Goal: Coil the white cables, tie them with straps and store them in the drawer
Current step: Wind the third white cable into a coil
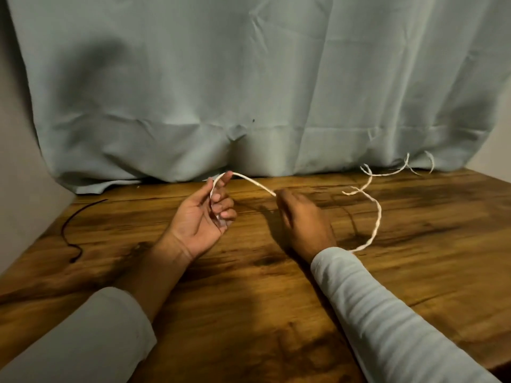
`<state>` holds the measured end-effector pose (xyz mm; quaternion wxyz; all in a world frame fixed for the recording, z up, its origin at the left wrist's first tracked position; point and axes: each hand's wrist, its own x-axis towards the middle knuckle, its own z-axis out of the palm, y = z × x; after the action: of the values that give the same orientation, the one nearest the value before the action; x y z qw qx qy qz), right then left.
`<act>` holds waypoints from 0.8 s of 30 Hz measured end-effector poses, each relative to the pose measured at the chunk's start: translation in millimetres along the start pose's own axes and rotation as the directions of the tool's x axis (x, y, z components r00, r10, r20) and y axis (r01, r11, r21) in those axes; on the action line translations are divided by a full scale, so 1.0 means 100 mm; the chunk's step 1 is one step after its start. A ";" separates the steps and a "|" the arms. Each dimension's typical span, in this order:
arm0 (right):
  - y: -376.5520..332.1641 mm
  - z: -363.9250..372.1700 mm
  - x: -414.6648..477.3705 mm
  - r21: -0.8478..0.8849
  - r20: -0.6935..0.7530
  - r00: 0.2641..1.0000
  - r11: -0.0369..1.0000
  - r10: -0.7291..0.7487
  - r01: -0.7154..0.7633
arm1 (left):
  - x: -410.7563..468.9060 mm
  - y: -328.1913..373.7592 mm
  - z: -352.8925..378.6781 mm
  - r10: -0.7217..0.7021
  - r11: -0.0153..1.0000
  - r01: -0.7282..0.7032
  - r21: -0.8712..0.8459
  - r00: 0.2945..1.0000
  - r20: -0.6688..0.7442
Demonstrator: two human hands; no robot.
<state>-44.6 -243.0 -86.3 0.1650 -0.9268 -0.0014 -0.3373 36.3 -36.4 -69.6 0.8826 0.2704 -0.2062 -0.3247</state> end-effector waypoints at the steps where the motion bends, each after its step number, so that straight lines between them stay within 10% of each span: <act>1: -0.02 0.03 -0.01 -0.064 0.108 0.994 0.998 0.029 -0.022 | 0.00 0.00 0.00 0.010 1.000 -0.009 0.012 1.000 -0.012; 13: -0.34 0.09 -0.09 -0.203 0.366 0.871 0.885 -0.329 0.420 | 0.10 -0.13 -0.02 0.275 0.891 -0.157 0.426 0.933 -0.231; 24: -0.42 0.01 -0.04 -0.129 0.175 0.811 0.804 -0.558 0.581 | 0.06 -0.29 -0.11 0.343 0.343 -0.117 0.932 0.939 -0.008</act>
<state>-51.6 -202.9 -77.0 -0.0271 -0.9141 -0.2604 -0.3097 33.3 -55.8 -94.9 0.6343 0.7140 -0.2965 0.0030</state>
